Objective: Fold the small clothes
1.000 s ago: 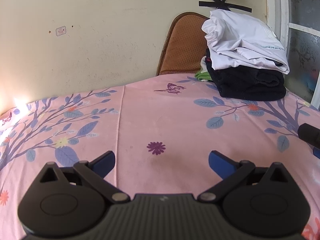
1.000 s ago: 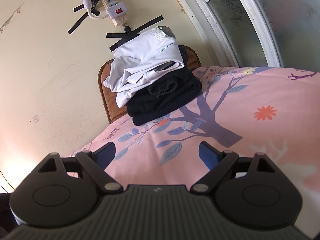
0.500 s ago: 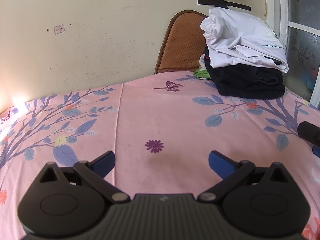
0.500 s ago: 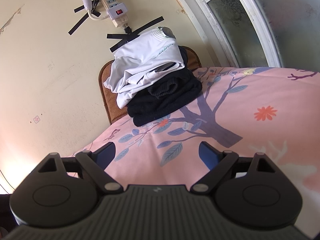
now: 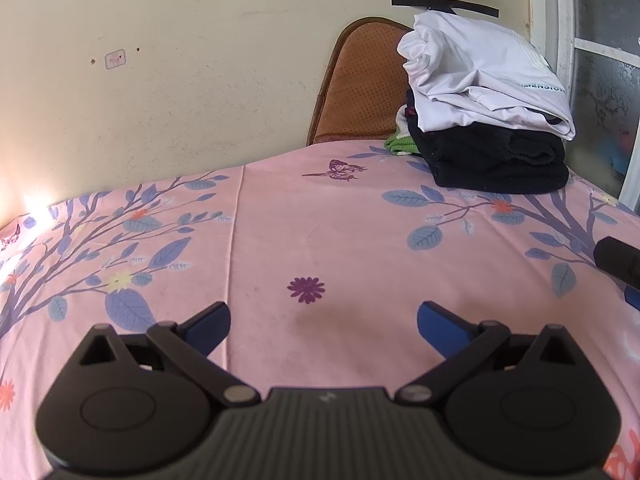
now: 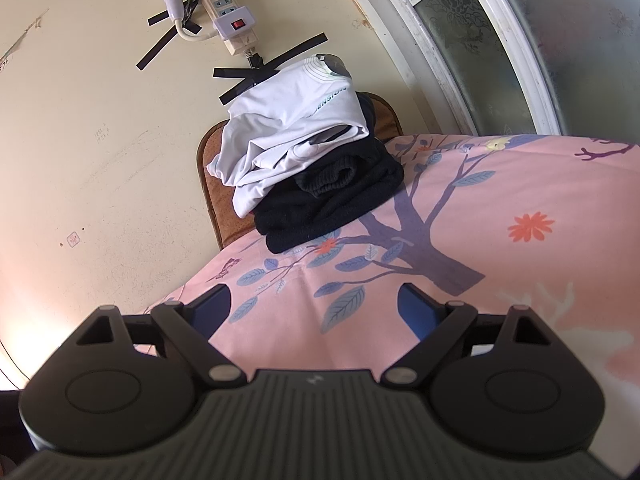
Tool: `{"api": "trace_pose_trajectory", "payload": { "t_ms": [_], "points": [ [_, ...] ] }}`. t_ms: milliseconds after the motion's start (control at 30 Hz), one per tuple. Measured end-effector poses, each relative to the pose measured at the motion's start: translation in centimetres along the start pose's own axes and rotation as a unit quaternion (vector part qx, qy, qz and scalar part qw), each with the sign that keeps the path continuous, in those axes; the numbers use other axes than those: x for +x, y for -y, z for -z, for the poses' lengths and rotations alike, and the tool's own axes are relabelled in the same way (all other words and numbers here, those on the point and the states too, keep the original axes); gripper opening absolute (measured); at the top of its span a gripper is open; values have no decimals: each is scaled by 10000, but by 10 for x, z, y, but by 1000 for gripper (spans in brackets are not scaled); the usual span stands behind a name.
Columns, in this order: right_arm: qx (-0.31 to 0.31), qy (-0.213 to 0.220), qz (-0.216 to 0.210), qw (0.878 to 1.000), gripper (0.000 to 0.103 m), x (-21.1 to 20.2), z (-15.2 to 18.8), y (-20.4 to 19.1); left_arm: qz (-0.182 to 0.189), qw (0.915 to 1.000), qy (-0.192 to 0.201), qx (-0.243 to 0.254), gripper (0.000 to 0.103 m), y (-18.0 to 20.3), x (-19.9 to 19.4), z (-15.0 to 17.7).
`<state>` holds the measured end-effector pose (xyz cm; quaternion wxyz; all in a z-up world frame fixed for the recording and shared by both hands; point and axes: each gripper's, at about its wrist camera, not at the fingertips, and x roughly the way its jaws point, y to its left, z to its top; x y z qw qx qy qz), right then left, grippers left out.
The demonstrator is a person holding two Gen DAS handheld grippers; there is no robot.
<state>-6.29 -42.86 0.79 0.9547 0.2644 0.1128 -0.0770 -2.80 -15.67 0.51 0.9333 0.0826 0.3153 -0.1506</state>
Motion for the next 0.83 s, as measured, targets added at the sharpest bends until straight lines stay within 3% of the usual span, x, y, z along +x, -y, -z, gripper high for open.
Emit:
{"api": "trace_pose_trajectory", "payload": {
  "t_ms": [533, 833],
  "points": [
    [1, -1, -2, 10000, 92, 0, 0, 0, 55, 9999, -131, -41, 103, -3, 3, 0],
    [0, -3, -4, 10000, 92, 0, 0, 0, 92, 9999, -2, 113, 103, 1, 0, 1]
  ]
}}
